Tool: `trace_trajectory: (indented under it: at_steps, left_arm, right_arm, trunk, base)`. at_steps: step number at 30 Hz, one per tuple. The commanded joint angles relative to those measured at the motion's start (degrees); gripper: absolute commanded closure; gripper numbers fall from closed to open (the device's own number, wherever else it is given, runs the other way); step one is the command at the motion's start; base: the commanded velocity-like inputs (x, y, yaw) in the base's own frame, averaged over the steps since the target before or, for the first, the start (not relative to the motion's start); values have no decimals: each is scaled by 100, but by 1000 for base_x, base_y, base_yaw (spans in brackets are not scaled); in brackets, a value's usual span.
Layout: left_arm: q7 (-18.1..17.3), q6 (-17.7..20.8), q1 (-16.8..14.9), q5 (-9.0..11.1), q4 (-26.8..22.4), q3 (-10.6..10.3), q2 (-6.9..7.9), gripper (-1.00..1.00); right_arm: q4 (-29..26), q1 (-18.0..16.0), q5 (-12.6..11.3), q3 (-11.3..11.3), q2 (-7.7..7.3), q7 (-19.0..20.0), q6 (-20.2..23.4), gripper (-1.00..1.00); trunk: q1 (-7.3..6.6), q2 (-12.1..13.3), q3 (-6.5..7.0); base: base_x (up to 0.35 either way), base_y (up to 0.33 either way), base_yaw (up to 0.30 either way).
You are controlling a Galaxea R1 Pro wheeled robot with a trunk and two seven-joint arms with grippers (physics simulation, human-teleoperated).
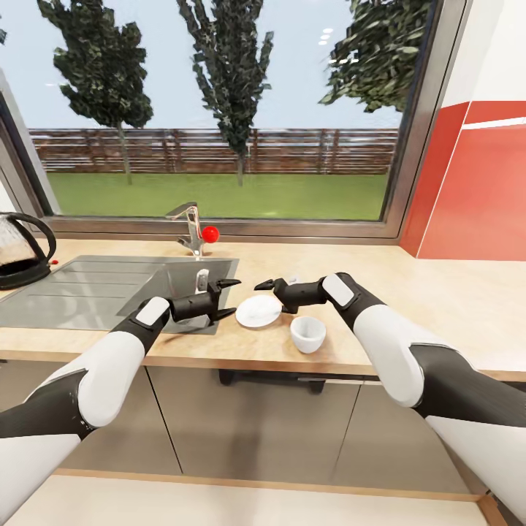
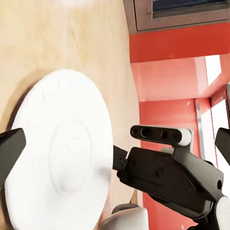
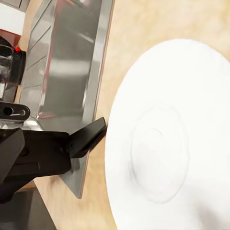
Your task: Set up a coffee station on the kitchen countertop: keep the coffee maker on the countertop, move the bottle of coffee from the kitchen shelf to the counter next to the coffee maker, place a paper coffee filter on top of the coffee maker, put the saucer next to the coffee maker with the coffee cup on the saucer, and place the electric kettle next to the coffee maker.
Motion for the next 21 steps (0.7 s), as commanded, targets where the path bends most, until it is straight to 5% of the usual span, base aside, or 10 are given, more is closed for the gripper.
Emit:
trace_trajectory:
  at_steps: [1,2,3,21]
  left_arm:
    - [-12,27,-5,-64,-2,32,-2,-100]
    - [-12,27,-5,-64,-2,32,-3,-100]
    - [-12,27,-5,-64,-2,32,-3,-100]
    - [-59,37,1,-64,-2,61,32,-100]
  right_arm:
    - [-3,-3,56,-48,2,26,22,-100]
    - [-3,-3,55,-48,3,29,21,-100]
    - [-3,-3,53,-48,2,31,20,100]
    - [-11,-3,49,-57,-3,34,11,100]
  trunk:
    - [0,-3,-6]
    - [0,-3,-6]
    - [0,-3,-6]
    - [0,-3,-6]
  base:
    - [0,0,0]
    - [0,0,0]
    - [0,0,0]
    - [0,0,0]
